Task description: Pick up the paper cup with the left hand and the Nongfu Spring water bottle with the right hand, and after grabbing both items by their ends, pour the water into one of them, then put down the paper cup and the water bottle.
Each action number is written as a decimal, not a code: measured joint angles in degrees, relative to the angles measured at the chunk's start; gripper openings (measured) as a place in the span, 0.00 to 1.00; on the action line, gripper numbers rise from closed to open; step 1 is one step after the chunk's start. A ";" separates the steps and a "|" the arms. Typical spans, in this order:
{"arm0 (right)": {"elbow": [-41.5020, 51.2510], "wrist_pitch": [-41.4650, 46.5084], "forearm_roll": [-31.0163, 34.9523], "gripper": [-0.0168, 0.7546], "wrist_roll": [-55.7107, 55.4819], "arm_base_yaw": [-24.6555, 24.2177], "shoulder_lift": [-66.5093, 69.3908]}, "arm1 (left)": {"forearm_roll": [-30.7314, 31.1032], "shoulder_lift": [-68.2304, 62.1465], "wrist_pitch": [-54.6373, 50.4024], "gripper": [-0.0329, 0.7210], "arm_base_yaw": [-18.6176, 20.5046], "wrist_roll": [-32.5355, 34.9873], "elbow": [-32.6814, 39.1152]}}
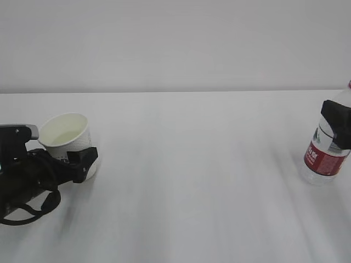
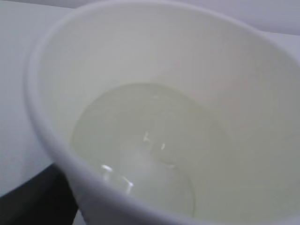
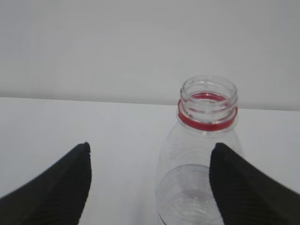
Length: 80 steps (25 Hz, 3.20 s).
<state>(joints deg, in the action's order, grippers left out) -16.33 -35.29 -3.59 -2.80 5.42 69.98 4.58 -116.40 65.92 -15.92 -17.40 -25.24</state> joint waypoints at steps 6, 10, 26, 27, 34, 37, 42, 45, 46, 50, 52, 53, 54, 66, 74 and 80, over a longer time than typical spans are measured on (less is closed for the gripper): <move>0.00 0.00 0.00 0.79 0.00 0.00 0.00 | 1.98 0.11 0.81 0.96 0.00 0.00 1.68; 0.00 0.00 0.00 0.79 0.00 0.00 0.00 | 2.28 0.22 1.73 0.96 0.00 0.00 3.48; 0.00 0.00 0.00 0.79 0.00 0.00 0.00 | 1.76 0.67 2.75 0.88 0.00 0.00 5.71; 0.00 0.00 0.00 0.79 0.00 0.00 0.00 | 1.50 0.67 2.75 0.87 0.00 0.00 5.61; 0.00 -0.19 0.00 0.79 0.00 0.00 0.00 | 0.66 0.67 0.03 0.87 0.00 4.24 2.47; 0.00 -0.34 0.00 0.79 0.00 0.00 0.00 | 0.29 0.67 -1.05 0.87 0.00 5.19 1.17; 0.00 -0.33 0.00 0.79 0.00 0.00 0.00 | 0.04 0.32 -1.58 0.88 0.00 5.48 -2.61; 0.00 -0.33 0.00 0.79 0.00 0.00 0.00 | 0.04 -0.79 -1.00 0.94 0.00 5.48 -4.15; 0.00 -0.33 0.00 0.79 0.00 0.00 0.00 | 0.04 -1.39 -0.70 0.95 0.00 5.61 -4.44; 0.00 -0.33 0.00 0.79 0.00 0.00 0.00 | 0.04 -3.06 0.29 0.96 0.00 5.61 -4.70; 0.00 -0.33 0.00 0.79 0.00 0.00 0.00 | 0.04 -3.46 0.29 0.96 0.00 5.61 -4.70; 0.00 -0.33 0.00 0.79 0.00 0.00 0.00 | 0.04 -3.56 0.29 0.96 0.00 5.61 -4.70; 0.00 -0.33 0.00 0.79 0.00 0.00 0.00 | 0.04 -3.56 0.29 0.96 0.00 5.61 -4.74; 0.00 -0.60 0.00 0.79 0.00 0.00 0.00 | 0.59 -3.56 0.29 0.96 0.00 4.92 -4.83; 0.00 -0.60 0.00 0.79 0.00 0.00 0.00 | 1.24 -2.92 0.29 0.96 0.00 4.53 -1.92; 0.00 -0.60 0.00 0.79 0.00 0.00 0.00 | 2.22 -0.71 0.29 0.96 0.00 4.40 -0.17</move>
<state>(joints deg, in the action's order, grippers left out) -16.33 -35.90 -3.59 -2.80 5.42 69.98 6.80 -117.11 66.21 -15.92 -13.00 -25.41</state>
